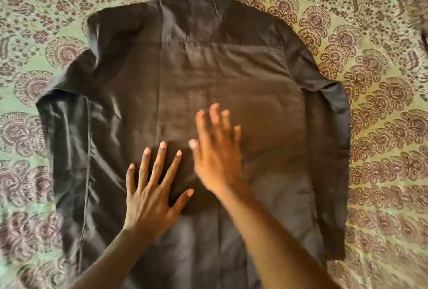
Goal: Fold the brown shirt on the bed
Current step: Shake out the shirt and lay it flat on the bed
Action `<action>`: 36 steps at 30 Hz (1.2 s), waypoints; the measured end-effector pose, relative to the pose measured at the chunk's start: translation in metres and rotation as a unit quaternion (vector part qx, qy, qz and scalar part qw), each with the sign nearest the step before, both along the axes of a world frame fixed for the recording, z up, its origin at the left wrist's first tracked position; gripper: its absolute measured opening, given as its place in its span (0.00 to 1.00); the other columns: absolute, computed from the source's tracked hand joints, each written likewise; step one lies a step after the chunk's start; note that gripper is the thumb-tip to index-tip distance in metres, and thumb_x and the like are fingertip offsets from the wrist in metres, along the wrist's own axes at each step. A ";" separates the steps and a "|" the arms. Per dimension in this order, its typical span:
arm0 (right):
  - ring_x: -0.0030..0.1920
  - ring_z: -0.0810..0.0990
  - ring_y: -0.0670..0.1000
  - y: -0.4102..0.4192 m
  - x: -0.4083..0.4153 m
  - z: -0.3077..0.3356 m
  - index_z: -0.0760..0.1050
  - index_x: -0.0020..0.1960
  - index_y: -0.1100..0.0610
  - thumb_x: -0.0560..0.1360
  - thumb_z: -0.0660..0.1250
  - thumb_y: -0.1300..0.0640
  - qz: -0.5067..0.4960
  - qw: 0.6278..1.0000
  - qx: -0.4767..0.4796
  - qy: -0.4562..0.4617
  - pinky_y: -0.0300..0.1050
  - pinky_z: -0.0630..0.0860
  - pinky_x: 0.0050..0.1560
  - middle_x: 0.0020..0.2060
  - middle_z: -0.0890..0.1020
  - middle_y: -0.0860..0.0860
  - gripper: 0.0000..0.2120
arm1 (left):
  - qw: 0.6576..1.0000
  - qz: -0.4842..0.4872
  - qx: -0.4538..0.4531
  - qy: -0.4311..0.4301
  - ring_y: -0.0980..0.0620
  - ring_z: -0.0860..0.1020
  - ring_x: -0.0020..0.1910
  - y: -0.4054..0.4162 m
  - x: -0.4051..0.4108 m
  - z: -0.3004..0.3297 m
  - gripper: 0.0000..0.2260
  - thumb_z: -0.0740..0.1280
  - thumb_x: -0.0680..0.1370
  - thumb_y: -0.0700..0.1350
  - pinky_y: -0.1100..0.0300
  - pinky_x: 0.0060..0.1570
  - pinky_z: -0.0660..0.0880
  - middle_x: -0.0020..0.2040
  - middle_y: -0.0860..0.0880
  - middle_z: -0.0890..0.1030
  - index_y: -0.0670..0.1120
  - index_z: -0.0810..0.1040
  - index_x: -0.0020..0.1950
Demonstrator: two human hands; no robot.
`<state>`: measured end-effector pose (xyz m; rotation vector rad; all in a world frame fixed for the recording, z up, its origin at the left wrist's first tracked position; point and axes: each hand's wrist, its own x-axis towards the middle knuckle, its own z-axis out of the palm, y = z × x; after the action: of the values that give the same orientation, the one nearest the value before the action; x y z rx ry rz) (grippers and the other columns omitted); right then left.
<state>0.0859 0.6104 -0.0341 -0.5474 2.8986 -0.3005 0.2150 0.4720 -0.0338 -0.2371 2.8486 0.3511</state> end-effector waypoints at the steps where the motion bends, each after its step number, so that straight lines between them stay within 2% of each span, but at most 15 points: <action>1: 0.84 0.45 0.57 -0.010 0.025 -0.001 0.52 0.84 0.46 0.84 0.53 0.40 0.038 0.999 -0.006 -0.029 0.68 0.52 0.78 0.84 0.47 0.52 0.31 | 1.000 -0.004 -0.003 0.000 0.39 0.52 0.84 0.000 0.009 -0.001 0.38 0.56 0.77 0.72 0.32 0.76 0.57 0.86 0.50 0.51 0.57 0.59 0.84; 4: 0.84 0.47 0.54 0.019 0.043 -0.013 0.52 0.82 0.36 0.82 0.51 0.32 0.085 0.996 0.019 -0.003 0.68 0.50 0.78 0.84 0.48 0.47 0.30 | 0.999 -0.033 -0.006 0.001 0.40 0.51 0.85 -0.013 0.031 -0.003 0.42 0.56 0.75 0.74 0.32 0.77 0.55 0.86 0.50 0.50 0.56 0.57 0.84; 6: 0.84 0.51 0.56 0.069 0.031 -0.019 0.52 0.81 0.34 0.80 0.49 0.28 0.009 0.998 0.058 0.030 0.66 0.51 0.78 0.84 0.50 0.48 0.31 | 0.999 -0.053 0.001 -0.006 0.40 0.48 0.85 -0.021 0.036 -0.006 0.46 0.56 0.73 0.77 0.32 0.77 0.54 0.86 0.50 0.48 0.56 0.53 0.85; 9: 0.82 0.55 0.60 0.138 0.009 -0.021 0.54 0.82 0.40 0.82 0.48 0.31 -0.188 0.977 0.091 0.049 0.69 0.57 0.77 0.84 0.54 0.52 0.31 | 0.998 -0.054 0.010 -0.030 0.41 0.45 0.85 -0.025 0.033 -0.008 0.54 0.57 0.66 0.82 0.32 0.76 0.53 0.86 0.51 0.45 0.57 0.49 0.86; 13: 0.82 0.51 0.65 0.112 0.009 -0.016 0.56 0.83 0.51 0.84 0.51 0.37 -0.300 0.951 0.051 0.055 0.72 0.54 0.76 0.83 0.54 0.58 0.32 | 0.998 -0.049 0.013 -0.042 0.40 0.44 0.85 -0.024 0.031 -0.010 0.60 0.59 0.60 0.85 0.31 0.76 0.51 0.86 0.53 0.42 0.58 0.45 0.85; 15: 0.83 0.51 0.63 0.063 0.032 -0.010 0.56 0.83 0.54 0.84 0.53 0.39 -0.207 0.975 0.009 0.073 0.69 0.53 0.78 0.83 0.53 0.58 0.33 | 0.998 -0.050 0.017 -0.035 0.40 0.44 0.85 -0.024 0.032 -0.010 0.60 0.58 0.61 0.85 0.31 0.77 0.50 0.86 0.53 0.40 0.59 0.44 0.85; 18: 0.84 0.49 0.57 0.026 0.090 -0.010 0.52 0.84 0.46 0.83 0.53 0.36 0.056 0.998 0.006 0.013 0.69 0.51 0.79 0.84 0.49 0.52 0.32 | 0.998 -0.051 -0.002 -0.026 0.41 0.44 0.85 -0.018 0.041 -0.004 0.53 0.55 0.67 0.82 0.32 0.77 0.51 0.86 0.52 0.42 0.58 0.46 0.85; 20: 0.84 0.48 0.56 0.062 0.111 -0.015 0.51 0.83 0.39 0.82 0.51 0.32 0.036 0.998 0.039 0.015 0.71 0.49 0.78 0.84 0.48 0.49 0.32 | 0.999 -0.038 -0.005 0.003 0.41 0.47 0.85 -0.007 0.065 -0.001 0.46 0.54 0.74 0.77 0.33 0.78 0.52 0.86 0.49 0.46 0.56 0.50 0.86; 22: 0.84 0.49 0.57 0.117 0.128 -0.017 0.50 0.83 0.38 0.81 0.50 0.29 -0.080 0.994 0.072 0.023 0.71 0.50 0.77 0.84 0.48 0.49 0.33 | 0.999 -0.025 -0.017 0.025 0.40 0.50 0.85 0.000 0.105 0.000 0.40 0.55 0.77 0.74 0.33 0.77 0.55 0.86 0.47 0.49 0.55 0.55 0.85; 26: 0.83 0.54 0.60 0.197 0.152 -0.010 0.52 0.84 0.45 0.81 0.46 0.30 -0.197 0.973 0.118 0.012 0.70 0.57 0.76 0.84 0.52 0.55 0.36 | 0.999 0.022 -0.023 -0.005 0.40 0.50 0.85 0.012 0.178 0.003 0.41 0.56 0.75 0.74 0.31 0.77 0.56 0.86 0.48 0.48 0.56 0.57 0.85; 30: 0.82 0.52 0.65 0.155 0.147 -0.001 0.54 0.84 0.53 0.82 0.49 0.32 -0.241 0.967 0.062 0.047 0.70 0.56 0.77 0.83 0.52 0.62 0.37 | 0.999 0.042 -0.010 -0.011 0.40 0.49 0.85 0.020 0.189 0.009 0.43 0.56 0.74 0.74 0.30 0.77 0.55 0.86 0.49 0.46 0.55 0.55 0.85; 31: 0.82 0.51 0.65 0.133 0.148 0.003 0.54 0.84 0.53 0.83 0.51 0.33 -0.219 0.973 0.037 0.062 0.69 0.54 0.78 0.83 0.52 0.61 0.36 | 0.999 0.039 -0.013 -0.001 0.40 0.49 0.85 0.022 0.187 0.011 0.43 0.56 0.74 0.74 0.30 0.77 0.55 0.86 0.49 0.46 0.55 0.55 0.85; 33: 0.83 0.48 0.62 0.090 0.160 0.004 0.53 0.84 0.49 0.83 0.52 0.33 -0.092 0.994 0.005 0.061 0.67 0.50 0.79 0.84 0.49 0.58 0.35 | 0.997 0.069 -0.014 0.007 0.40 0.50 0.85 0.018 0.181 0.011 0.40 0.56 0.76 0.72 0.31 0.77 0.54 0.86 0.50 0.47 0.57 0.54 0.85; 35: 0.84 0.46 0.59 0.077 0.186 -0.001 0.51 0.83 0.42 0.82 0.53 0.31 0.028 0.999 0.009 0.018 0.69 0.49 0.79 0.84 0.46 0.53 0.34 | 0.991 0.134 0.000 -0.005 0.41 0.50 0.85 0.013 0.186 0.006 0.37 0.53 0.77 0.71 0.31 0.78 0.53 0.86 0.52 0.46 0.60 0.54 0.85; 36: 0.84 0.47 0.58 0.087 0.200 -0.006 0.51 0.83 0.39 0.81 0.53 0.30 0.042 0.999 0.026 0.010 0.69 0.50 0.78 0.84 0.46 0.51 0.33 | 0.988 0.153 0.006 -0.006 0.41 0.49 0.85 0.010 0.195 0.004 0.36 0.53 0.78 0.71 0.31 0.78 0.53 0.86 0.52 0.45 0.60 0.54 0.84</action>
<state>0.2854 0.6973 -0.0401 -0.6668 2.8843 -0.2092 0.4105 0.4821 -0.0302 -0.6765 2.7960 0.4226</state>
